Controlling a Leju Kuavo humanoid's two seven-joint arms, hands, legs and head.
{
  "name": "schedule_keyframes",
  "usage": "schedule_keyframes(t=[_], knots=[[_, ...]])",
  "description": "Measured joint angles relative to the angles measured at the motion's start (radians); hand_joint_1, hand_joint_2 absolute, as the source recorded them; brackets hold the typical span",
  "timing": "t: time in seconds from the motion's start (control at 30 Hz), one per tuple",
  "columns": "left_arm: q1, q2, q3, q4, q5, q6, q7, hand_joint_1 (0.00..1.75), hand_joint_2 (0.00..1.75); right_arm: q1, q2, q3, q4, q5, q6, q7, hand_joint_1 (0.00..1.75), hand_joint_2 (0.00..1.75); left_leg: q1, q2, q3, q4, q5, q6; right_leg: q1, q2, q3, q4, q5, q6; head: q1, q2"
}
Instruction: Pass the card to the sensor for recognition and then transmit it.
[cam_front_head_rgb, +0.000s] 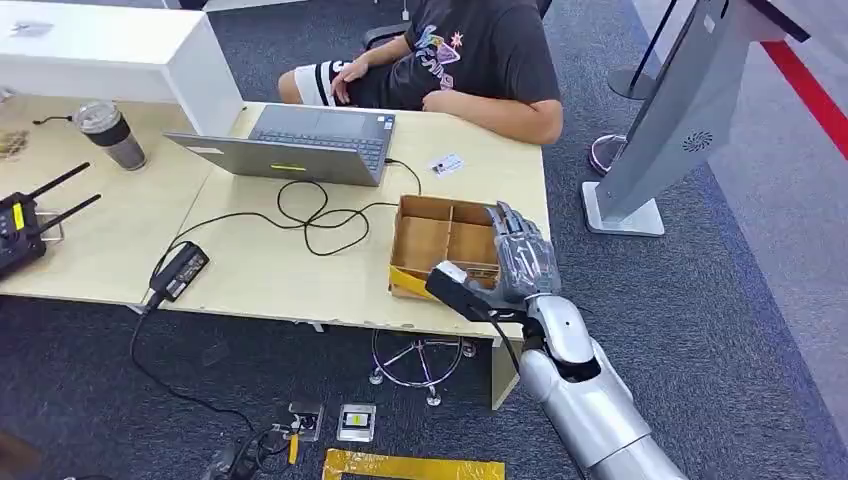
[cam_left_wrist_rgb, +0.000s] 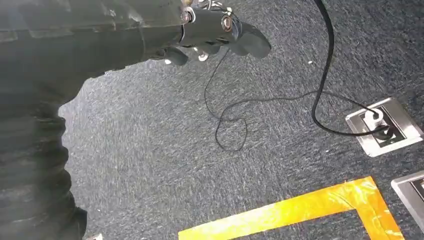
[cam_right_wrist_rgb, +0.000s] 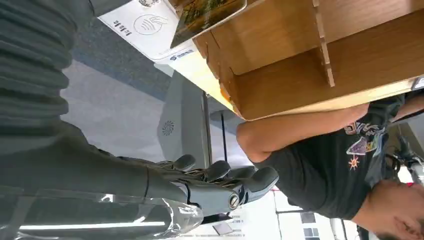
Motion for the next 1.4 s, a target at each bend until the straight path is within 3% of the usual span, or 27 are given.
schedule_keyframes(t=[0.93, 1.4], knots=[[0.0, -0.002, 0.0, 0.0, -0.003, -0.002, 0.0, 0.0, 1.75, 0.003, 0.014, 0.0, 0.027, 0.022, 0.031, -0.01, 0.05, 1.75, 0.0, 0.0, 0.0, 0.0, 0.0, 0.0, 0.0, 0.0, 0.0, 0.0, 0.0, 0.0, 0.0, 0.0], [0.0, -0.002, 0.0, 0.0, -0.013, -0.002, 0.0, 0.0, 1.75, 0.003, 0.019, 0.0, 0.027, 0.023, 0.036, -0.021, 0.21, 1.75, 0.0, 0.0, 0.0, 0.0, 0.0, 0.0, 0.0, 0.0, 0.0, 0.0, 0.0, 0.0, 0.0, 0.0]])
